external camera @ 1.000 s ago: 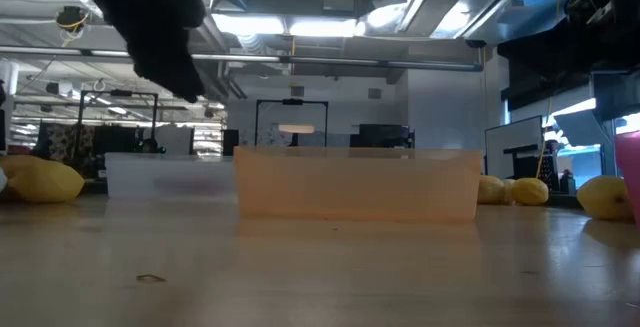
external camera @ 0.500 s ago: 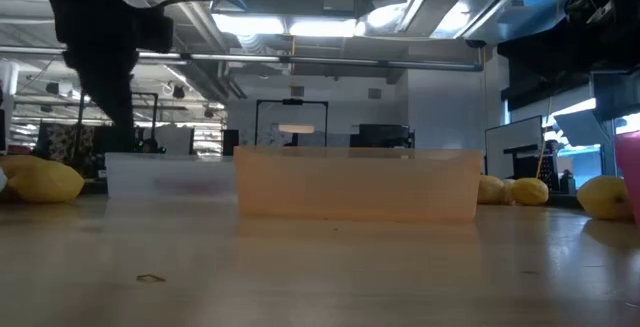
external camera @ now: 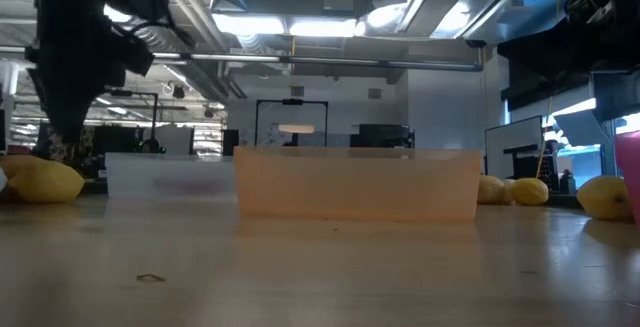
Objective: Sort produce into baskets
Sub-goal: Put the lemon into the orange bin
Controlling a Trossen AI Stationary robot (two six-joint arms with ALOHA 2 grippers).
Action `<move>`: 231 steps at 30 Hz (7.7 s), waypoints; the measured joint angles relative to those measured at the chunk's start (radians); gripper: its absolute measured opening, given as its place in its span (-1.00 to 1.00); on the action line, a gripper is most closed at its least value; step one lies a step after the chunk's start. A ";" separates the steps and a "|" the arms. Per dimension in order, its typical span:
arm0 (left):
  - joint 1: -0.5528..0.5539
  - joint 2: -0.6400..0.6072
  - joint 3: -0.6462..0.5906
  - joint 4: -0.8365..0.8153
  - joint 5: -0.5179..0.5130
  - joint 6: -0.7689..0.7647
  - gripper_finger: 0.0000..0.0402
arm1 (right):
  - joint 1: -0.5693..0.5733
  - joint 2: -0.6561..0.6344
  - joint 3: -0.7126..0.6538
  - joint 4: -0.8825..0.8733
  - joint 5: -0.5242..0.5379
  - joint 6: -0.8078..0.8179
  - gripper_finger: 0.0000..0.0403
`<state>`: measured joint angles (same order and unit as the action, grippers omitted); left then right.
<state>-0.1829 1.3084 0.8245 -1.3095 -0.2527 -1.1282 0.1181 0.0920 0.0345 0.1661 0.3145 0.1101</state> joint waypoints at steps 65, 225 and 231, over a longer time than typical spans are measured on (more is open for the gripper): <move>0.051 0.022 0.004 0.414 0.031 0.452 -0.10 | 0.000 0.000 0.000 -0.003 0.002 0.000 -0.97; 0.269 0.370 -0.053 0.073 0.102 0.450 0.33 | 0.000 0.000 0.000 -0.060 0.034 0.031 -0.97; 0.257 0.370 -0.053 0.055 0.116 0.466 0.20 | 0.000 0.001 0.000 -0.060 0.034 0.031 -0.97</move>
<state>0.0746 1.6779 0.7715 -1.2544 -0.1368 -0.6621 0.1177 0.0925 0.0341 0.1066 0.3481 0.1408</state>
